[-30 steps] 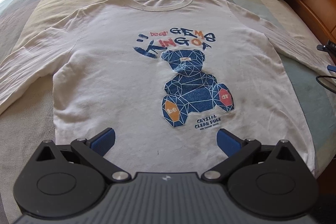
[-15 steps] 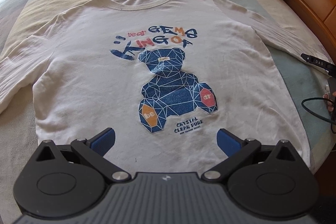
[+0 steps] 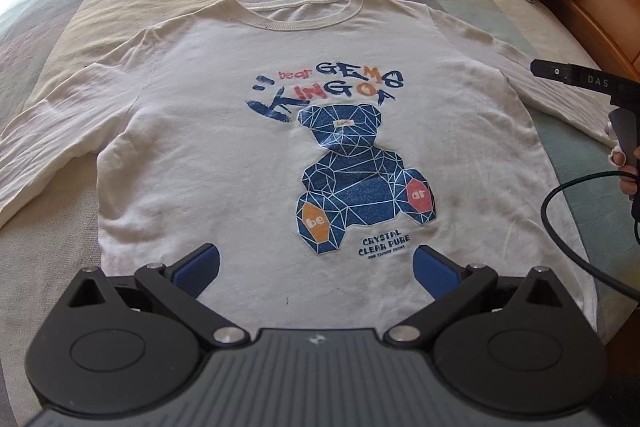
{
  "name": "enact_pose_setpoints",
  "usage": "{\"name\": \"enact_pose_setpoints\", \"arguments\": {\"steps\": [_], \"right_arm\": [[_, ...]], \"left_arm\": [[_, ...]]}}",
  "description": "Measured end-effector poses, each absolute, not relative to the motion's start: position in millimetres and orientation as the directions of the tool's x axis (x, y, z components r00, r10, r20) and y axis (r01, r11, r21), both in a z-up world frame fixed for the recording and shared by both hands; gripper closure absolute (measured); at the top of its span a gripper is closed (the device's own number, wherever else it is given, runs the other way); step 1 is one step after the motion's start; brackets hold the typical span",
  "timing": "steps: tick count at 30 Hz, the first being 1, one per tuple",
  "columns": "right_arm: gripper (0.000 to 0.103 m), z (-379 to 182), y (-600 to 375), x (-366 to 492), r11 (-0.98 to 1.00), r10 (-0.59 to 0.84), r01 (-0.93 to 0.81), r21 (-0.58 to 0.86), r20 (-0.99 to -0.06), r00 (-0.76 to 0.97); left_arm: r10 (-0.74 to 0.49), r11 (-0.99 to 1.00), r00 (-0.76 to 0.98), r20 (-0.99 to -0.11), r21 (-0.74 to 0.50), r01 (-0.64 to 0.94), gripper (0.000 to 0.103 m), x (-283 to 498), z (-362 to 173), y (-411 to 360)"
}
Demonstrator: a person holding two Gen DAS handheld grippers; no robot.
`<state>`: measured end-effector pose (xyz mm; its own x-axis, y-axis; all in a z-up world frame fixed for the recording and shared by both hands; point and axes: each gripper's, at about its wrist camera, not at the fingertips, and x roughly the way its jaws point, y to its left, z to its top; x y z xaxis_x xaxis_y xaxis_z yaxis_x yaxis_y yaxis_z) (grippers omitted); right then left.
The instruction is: Fold clothes
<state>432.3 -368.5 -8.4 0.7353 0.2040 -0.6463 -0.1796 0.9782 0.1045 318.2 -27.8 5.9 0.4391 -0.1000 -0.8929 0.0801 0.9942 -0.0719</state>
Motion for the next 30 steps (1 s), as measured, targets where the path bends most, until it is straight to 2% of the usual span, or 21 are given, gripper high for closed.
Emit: {"name": "enact_pose_setpoints", "arguments": {"steps": [4,8,12,17,20,23,26,30], "right_arm": [[0.0,-20.5,-325.0,445.9,0.965,0.223,-0.259,0.047,-0.669,0.709],[0.0,-45.5,-321.2,448.8,0.964,0.106,-0.252,-0.083,-0.75,0.653],[0.0,-30.5,-339.0,429.5,0.968,0.109,-0.241,-0.069,-0.75,0.652],[0.0,4.5,-333.8,412.5,0.953,0.196,-0.302,-0.024,-0.712,0.675],[0.0,6.7,-315.0,410.5,0.935,0.263,-0.354,0.027,-0.722,0.64],[0.0,-4.4,-288.6,404.5,0.911,0.312,-0.407,0.064,-0.751,0.581],[0.0,-11.9,-265.6,395.5,0.907,0.302,-0.417,0.057,-0.779,0.55],[0.0,-5.6,-243.8,374.7,0.916,0.267,-0.399,0.031,-0.79,0.552]], "left_arm": [[-0.06,0.998,0.42,-0.906,-0.045,0.045,0.001,311.3,3.4,-22.6],[-0.04,0.999,0.413,-0.91,-0.045,-0.001,0.001,302.0,4.7,-10.1],[-0.038,0.996,0.429,-0.903,-0.068,-0.056,0.001,300.4,8.9,8.8],[-0.107,0.988,0.451,-0.886,-0.145,-0.052,0.001,318.9,3.0,16.1],[-0.136,0.985,0.432,-0.891,-0.17,-0.039,0.001,319.8,-12.8,13.3],[-0.201,0.965,0.407,-0.891,-0.252,-0.077,0.001,303.6,-28.6,24.6],[-0.26,0.946,0.416,-0.872,-0.316,-0.071,0.001,290.6,-20.9,41.4],[-0.238,0.951,0.524,-0.818,-0.306,-0.046,0.001,297.8,2.0,77.8]]}}
